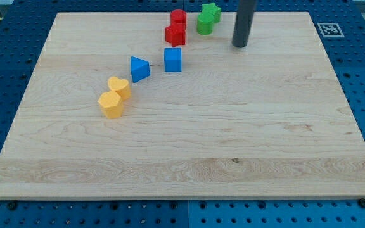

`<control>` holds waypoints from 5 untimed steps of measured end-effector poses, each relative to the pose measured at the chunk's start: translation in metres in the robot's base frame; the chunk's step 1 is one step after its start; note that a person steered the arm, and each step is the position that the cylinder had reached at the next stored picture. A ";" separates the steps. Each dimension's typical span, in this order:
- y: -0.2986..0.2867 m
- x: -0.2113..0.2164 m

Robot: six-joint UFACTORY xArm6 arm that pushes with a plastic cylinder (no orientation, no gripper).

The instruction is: Slightly push the triangle to the right

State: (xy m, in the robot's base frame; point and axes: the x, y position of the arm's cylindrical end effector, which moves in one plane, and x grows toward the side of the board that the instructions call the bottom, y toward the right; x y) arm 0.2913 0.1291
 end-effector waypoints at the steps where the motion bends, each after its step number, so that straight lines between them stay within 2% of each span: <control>1: 0.002 -0.041; 2: -0.009 -0.079; 5: -0.024 -0.099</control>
State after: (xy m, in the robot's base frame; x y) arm 0.1919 0.1054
